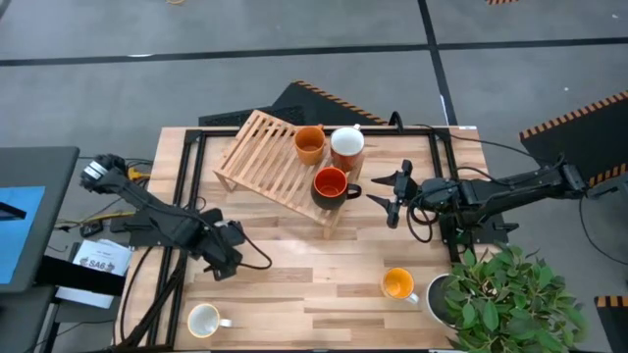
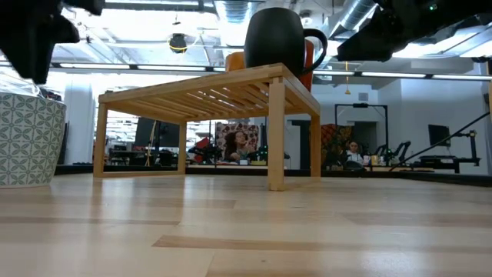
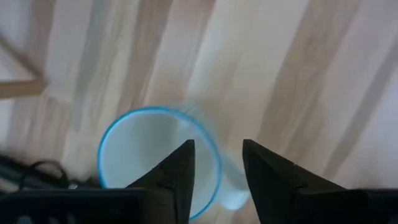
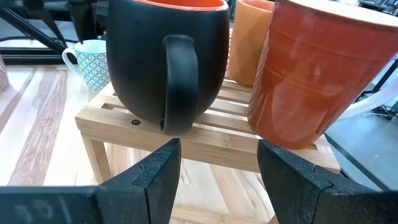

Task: Place coffee mugs
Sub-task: Put the blue patterned mug on the shelf

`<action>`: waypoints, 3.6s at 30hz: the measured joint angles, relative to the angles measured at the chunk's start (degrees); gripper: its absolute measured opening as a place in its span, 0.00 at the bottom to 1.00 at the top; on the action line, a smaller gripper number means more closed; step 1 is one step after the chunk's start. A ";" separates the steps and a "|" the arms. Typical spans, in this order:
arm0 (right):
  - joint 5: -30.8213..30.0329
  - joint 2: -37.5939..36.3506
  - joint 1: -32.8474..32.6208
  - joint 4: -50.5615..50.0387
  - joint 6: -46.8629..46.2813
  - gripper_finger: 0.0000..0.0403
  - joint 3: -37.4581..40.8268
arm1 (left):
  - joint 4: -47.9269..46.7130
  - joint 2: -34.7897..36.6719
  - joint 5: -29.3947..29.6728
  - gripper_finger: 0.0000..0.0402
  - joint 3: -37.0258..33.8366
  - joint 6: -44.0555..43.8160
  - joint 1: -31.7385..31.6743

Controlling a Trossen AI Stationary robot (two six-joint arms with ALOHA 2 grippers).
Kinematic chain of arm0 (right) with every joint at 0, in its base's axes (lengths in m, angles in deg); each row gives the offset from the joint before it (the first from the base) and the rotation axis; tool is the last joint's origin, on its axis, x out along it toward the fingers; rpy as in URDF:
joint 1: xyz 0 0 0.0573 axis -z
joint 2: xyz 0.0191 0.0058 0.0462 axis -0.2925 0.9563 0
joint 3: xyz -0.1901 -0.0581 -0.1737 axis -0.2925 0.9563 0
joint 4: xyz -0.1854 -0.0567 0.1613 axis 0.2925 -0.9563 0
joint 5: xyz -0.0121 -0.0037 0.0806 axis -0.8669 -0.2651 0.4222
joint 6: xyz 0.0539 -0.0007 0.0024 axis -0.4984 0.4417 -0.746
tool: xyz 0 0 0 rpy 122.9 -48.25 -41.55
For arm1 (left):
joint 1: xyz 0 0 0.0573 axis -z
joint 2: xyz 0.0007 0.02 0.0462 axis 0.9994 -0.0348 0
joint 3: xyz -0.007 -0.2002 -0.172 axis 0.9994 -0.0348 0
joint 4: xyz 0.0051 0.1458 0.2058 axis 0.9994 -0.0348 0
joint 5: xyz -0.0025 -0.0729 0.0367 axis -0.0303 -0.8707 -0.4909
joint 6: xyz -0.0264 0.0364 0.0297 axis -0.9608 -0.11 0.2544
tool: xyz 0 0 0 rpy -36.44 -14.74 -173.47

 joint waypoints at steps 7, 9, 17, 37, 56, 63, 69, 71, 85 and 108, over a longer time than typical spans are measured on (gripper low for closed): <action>-0.01 0.00 0.00 -0.04 -0.02 0.59 0.00 | -0.79 -0.65 0.00 0.42 0.00 -3.47 0.00; 0.00 0.00 0.00 -0.04 -0.02 0.59 0.00 | -0.84 -0.53 0.00 0.45 0.00 -5.08 0.00; 0.00 0.00 0.00 -0.04 -0.03 0.59 0.00 | -1.12 -0.75 2.04 0.48 -1.10 -9.00 -0.02; 0.00 0.04 0.00 0.00 -0.61 0.59 -0.02 | 6.72 -0.77 -1.98 0.48 -10.25 -14.51 -1.59; 0.00 0.07 0.00 0.02 -0.52 0.59 -0.02 | 5.58 -0.66 -7.15 0.04 -7.59 -10.18 -5.01; 0.00 0.07 0.00 0.02 -0.42 0.59 -0.07 | -5.06 -0.62 -5.86 0.02 9.40 -6.19 -4.79; 0.00 0.07 0.00 0.04 -0.42 0.59 -0.07 | -9.23 -0.75 2.06 0.01 26.22 2.84 -6.15; 0.00 0.07 0.00 0.04 -0.44 0.59 -0.07 | -9.88 -0.75 4.74 0.01 30.52 7.35 -8.18; 0.00 0.07 0.00 0.05 -0.57 0.59 -0.07 | -11.93 -17.23 7.43 0.00 47.50 39.71 -24.45; 0.00 0.07 0.00 0.04 -0.55 0.59 -0.07 | -11.62 -27.83 2.02 0.03 54.58 50.51 -30.97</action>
